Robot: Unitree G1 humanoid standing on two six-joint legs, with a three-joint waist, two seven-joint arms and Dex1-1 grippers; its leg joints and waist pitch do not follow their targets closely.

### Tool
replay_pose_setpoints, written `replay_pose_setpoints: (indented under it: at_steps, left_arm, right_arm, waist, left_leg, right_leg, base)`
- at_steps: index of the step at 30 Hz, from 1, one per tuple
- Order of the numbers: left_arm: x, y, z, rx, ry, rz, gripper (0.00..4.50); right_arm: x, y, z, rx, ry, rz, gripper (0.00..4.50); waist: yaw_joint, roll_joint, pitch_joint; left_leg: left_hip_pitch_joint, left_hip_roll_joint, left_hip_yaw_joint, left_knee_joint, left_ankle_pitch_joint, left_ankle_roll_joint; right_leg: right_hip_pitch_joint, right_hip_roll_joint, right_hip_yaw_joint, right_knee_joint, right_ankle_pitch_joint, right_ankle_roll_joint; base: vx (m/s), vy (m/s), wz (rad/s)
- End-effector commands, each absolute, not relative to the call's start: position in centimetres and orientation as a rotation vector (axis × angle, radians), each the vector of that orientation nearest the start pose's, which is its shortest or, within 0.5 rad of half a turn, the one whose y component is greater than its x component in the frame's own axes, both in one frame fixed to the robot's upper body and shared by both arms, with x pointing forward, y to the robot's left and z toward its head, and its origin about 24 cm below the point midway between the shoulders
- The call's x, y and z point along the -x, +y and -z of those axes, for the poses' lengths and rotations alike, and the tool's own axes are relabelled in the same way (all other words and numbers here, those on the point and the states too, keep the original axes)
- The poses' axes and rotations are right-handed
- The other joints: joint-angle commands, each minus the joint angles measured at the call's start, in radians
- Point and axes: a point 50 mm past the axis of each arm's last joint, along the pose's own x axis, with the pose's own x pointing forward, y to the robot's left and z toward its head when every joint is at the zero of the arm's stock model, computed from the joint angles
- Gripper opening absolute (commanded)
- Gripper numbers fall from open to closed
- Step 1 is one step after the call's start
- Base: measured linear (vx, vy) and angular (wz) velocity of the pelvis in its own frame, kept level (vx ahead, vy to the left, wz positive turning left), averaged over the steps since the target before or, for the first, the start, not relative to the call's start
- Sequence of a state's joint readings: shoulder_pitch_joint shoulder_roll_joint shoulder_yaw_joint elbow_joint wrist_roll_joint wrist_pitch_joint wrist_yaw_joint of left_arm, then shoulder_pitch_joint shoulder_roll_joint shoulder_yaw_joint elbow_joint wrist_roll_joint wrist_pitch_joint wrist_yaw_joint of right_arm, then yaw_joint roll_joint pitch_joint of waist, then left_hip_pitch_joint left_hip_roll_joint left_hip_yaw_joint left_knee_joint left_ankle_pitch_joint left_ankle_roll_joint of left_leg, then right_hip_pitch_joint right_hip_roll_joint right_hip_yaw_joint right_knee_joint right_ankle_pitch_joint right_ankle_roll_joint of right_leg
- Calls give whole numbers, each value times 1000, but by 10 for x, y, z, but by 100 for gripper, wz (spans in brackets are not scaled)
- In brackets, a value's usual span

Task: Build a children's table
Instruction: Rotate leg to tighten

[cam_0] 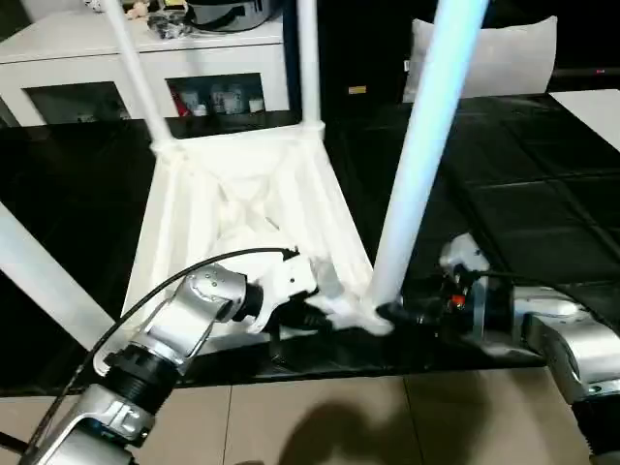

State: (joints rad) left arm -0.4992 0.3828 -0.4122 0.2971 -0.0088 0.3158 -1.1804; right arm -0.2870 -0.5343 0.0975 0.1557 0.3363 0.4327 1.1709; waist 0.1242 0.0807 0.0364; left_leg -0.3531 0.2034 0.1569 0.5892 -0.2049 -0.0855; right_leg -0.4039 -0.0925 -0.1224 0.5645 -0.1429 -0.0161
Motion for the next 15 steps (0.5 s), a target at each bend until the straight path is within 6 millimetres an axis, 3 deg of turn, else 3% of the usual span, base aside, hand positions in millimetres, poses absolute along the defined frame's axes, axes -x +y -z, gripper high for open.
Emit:
replay_pose_setpoints:
  at_steps: [1,4,7,10,15]
  left_arm:
    - [-283,98,-51,-419,505,1494,0]
    - [-283,99,-52,-418,506,1501,0]
    - [-283,99,-52,-418,508,1503,0]
    - [-283,99,-52,-415,508,1503,0]
    - [-282,100,-51,-410,508,1502,0]
  right_arm:
    - [-269,-177,-72,6,406,-1251,316]
    - [-267,-174,-70,-18,419,-1279,277]
    - [-265,-173,-69,-29,424,-1295,272]
    - [-264,-172,-69,-35,429,-1306,234]
    - [-262,-169,-67,-46,434,-1319,208]
  waist:
    - [0,-22,-62]
    - [4,-22,-62]
    - [6,-22,-63]
    - [12,-22,-64]
    - [16,-22,-63]
  left_leg:
    - [-5,23,5,-64,-136,94]
    - [-4,23,5,-65,-140,87]
    - [-5,22,4,-64,-132,85]
    - [-3,23,5,-63,-127,85]
    - [-4,22,5,-63,-134,80]
  right_leg:
    - [58,-56,47,-60,-353,-149]
    - [58,-56,47,-62,-372,-140]
    - [58,-56,48,-61,-366,-137]
    - [57,-56,48,-60,-364,-138]
    - [57,-56,48,-61,-374,-134]
  base:
    - [0,0,0]
    - [0,0,0]
    - [0,0,0]
    - [0,0,0]
    - [0,0,0]
